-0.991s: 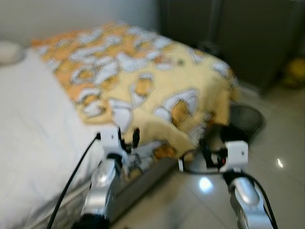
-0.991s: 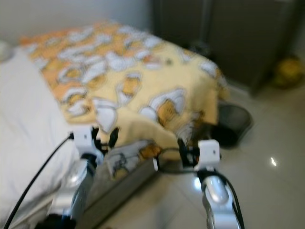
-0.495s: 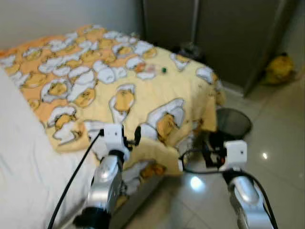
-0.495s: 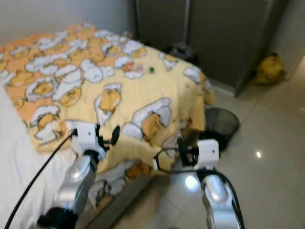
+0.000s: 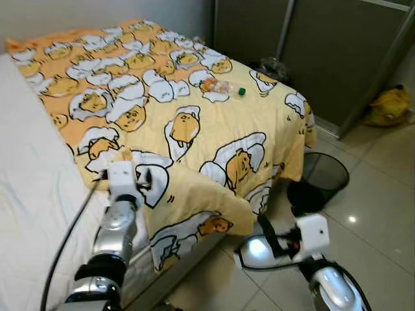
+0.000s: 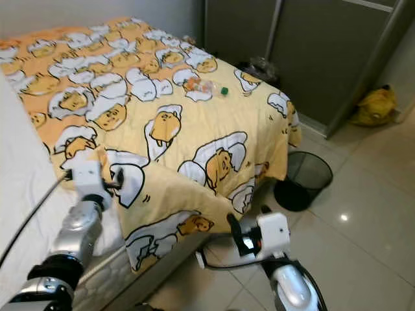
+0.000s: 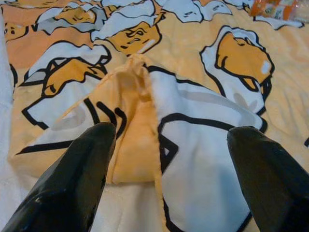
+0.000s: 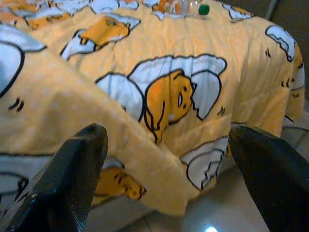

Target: Clean up the room

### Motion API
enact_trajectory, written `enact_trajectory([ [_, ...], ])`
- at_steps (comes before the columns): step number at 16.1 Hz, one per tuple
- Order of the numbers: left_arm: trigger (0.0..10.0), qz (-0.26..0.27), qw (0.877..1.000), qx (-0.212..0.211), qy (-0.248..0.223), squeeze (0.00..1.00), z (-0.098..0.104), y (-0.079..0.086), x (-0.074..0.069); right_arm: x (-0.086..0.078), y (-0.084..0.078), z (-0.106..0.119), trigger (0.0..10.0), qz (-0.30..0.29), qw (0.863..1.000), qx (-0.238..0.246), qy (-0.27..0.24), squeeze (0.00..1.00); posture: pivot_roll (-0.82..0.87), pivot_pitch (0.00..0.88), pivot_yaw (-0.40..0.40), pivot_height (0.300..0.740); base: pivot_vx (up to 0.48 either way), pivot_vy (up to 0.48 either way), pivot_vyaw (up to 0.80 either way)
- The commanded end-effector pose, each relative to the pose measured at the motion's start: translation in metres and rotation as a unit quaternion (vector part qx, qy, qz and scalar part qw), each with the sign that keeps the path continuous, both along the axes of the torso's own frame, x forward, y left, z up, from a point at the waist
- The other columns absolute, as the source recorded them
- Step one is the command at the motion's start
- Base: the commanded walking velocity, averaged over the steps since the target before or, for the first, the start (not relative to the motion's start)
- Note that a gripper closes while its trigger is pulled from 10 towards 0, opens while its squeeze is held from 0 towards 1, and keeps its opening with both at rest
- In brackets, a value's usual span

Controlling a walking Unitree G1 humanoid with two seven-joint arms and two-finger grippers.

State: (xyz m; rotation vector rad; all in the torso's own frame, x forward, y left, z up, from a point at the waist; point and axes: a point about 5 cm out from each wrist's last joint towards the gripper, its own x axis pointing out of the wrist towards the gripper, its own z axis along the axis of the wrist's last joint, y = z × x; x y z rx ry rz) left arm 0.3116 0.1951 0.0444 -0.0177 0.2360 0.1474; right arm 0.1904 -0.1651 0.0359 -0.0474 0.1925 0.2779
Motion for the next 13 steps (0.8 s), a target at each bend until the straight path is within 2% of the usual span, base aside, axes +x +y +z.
enact_trajectory([
  [1, 10.0, -0.021, 1.0, -0.007, -0.015, 0.0, 0.004, -0.012, 0.003, -0.003, 0.0, 0.006, 10.0, 0.015, 1.0, -0.008, -0.002, 0.0, -0.24, 0.127, 0.008, 0.74, 0.0, 0.0, 0.0],
  [3, 10.0, -0.043, 0.999, 0.003, -0.01, 0.0, -0.002, -0.027, -0.001, -0.013, -0.006, 0.005, 10.0, 0.018, 1.0, -0.013, 0.015, 0.0, -0.25, 0.189, -0.007, 0.74, 0.0, 0.0, 0.0],
  [5, 10.0, -0.035, 0.999, 0.001, -0.023, 0.0, -0.003, -0.028, -0.003, -0.022, -0.003, 0.01, 10.0, 0.031, 0.999, -0.01, 0.019, 0.0, -0.26, 0.222, -0.013, 0.74, 0.0, 0.0, 0.0],
  [8, 10.0, -0.004, 0.999, 0.027, -0.026, 0.0, -0.007, -0.017, -0.012, -0.025, -0.003, 0.013, 10.0, 0.031, 0.999, -0.009, 0.025, 0.0, -0.26, 0.243, -0.021, 0.74, 0.0, 0.0, 0.0],
  [9, 10.0, 0.054, 0.996, 0.049, -0.055, 0.0, -0.001, -0.001, -0.019, -0.029, -0.003, 0.014, 10.0, 0.035, 0.999, -0.01, 0.034, 0.0, -0.26, 0.254, -0.03, 0.74, 0.0, 0.0, 0.0],
  [12, 10.0, 0.08, 0.991, 0.059, -0.088, 0.0, 0.006, 0.002, -0.031, -0.035, -0.004, 0.015, 10.0, 0.04, 0.998, -0.012, 0.045, 0.0, -0.26, 0.258, -0.041, 0.74, 0.0, 0.0, 0.0],
  [13, 10.0, 0.069, 0.992, 0.055, -0.085, 0.0, 0.002, -0.006, -0.045, -0.037, -0.003, 0.015, 10.0, 0.043, 0.998, -0.013, 0.049, 0.0, -0.26, 0.259, -0.046, 0.74, 0.0, 0.0, 0.0],
])
